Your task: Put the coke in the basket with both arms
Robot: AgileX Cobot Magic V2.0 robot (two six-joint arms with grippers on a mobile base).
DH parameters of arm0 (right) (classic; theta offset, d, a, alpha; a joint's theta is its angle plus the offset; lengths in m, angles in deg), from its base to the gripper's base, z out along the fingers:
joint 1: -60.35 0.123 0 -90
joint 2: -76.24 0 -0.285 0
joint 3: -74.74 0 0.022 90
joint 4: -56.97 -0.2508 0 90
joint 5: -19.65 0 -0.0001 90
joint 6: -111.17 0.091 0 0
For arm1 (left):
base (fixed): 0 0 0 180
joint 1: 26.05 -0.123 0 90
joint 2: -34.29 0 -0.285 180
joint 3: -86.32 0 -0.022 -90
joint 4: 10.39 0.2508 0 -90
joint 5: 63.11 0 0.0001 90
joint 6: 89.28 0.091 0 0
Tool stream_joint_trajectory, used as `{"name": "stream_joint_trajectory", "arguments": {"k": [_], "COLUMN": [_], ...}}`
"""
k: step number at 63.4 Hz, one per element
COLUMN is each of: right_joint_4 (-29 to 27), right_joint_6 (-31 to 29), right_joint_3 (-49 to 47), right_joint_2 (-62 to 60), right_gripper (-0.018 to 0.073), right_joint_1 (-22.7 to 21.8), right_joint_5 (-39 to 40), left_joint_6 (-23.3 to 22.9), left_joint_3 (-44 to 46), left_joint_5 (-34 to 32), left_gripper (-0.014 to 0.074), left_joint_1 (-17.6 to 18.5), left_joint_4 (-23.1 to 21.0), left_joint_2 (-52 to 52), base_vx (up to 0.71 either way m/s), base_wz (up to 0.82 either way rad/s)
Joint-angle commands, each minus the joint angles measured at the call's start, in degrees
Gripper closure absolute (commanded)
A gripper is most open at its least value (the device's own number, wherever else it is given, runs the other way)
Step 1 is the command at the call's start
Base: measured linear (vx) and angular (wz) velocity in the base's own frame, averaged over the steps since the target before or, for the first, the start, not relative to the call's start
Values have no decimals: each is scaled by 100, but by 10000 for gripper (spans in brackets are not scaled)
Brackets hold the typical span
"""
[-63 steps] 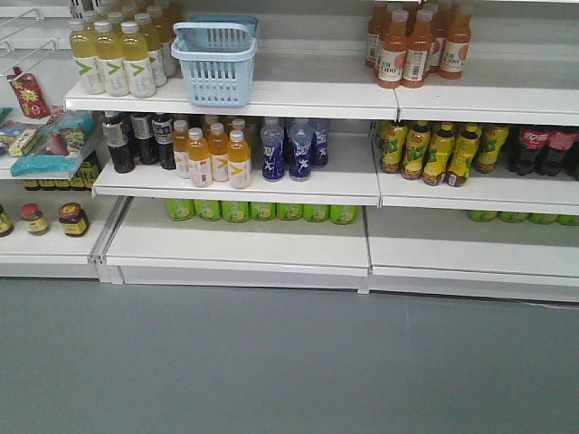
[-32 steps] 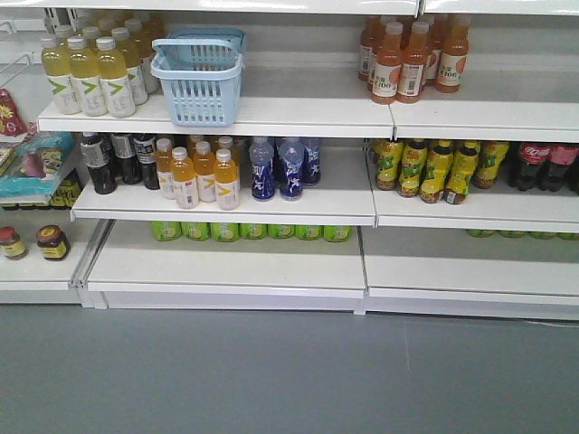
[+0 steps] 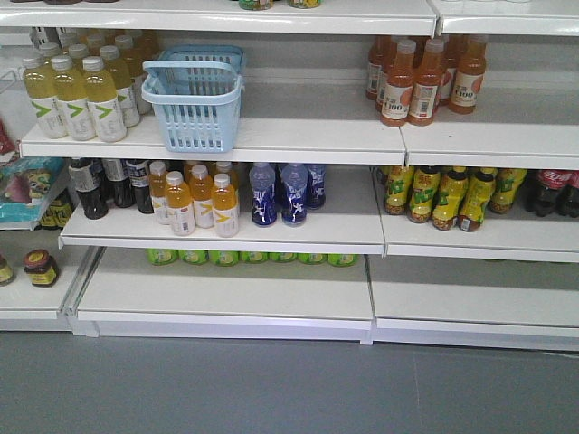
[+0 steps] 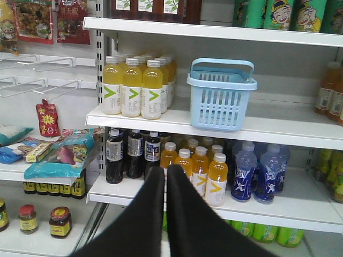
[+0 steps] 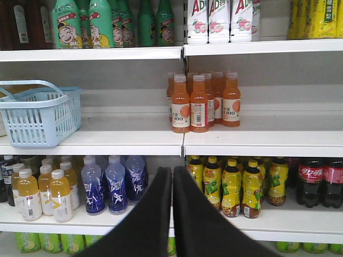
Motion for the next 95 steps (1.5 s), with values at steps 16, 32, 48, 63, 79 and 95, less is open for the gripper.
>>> {"name": "stream_joint_trajectory", "arguments": {"k": [16, 32, 48, 63, 79, 95], "right_joint_4": [58, 58, 58, 58, 58, 58], "right_joint_6": [-10, -10, -10, -10, -10, -10], "right_joint_3": [80, 80, 80, 80, 80, 80], "right_joint_2": [-84, -84, -84, -84, -84, -84], "right_gripper": [564, 564, 564, 564, 564, 564], "right_joint_1": [-14, -14, -14, -14, -14, -14], "right_joint_5": [439, 439, 439, 437, 437, 437], "left_joint_6": [-49, -49, -49, -49, -49, -49], "left_joint_3": [-36, -36, -36, -36, -36, -36], "left_joint_5": [-352, -352, -352, -352, -352, -352], "left_gripper": [603, 603, 603, 603, 603, 603], "left_joint_1": [35, 35, 35, 35, 35, 35], "left_joint_4": [-16, -16, -16, -16, -16, -16], "left_joint_2": [-118, -118, -118, -118, -118, -118], "base_vx": [17, 14, 12, 11, 9, 8], "base_wz": [2, -3, -5, -5, -4, -3]}}
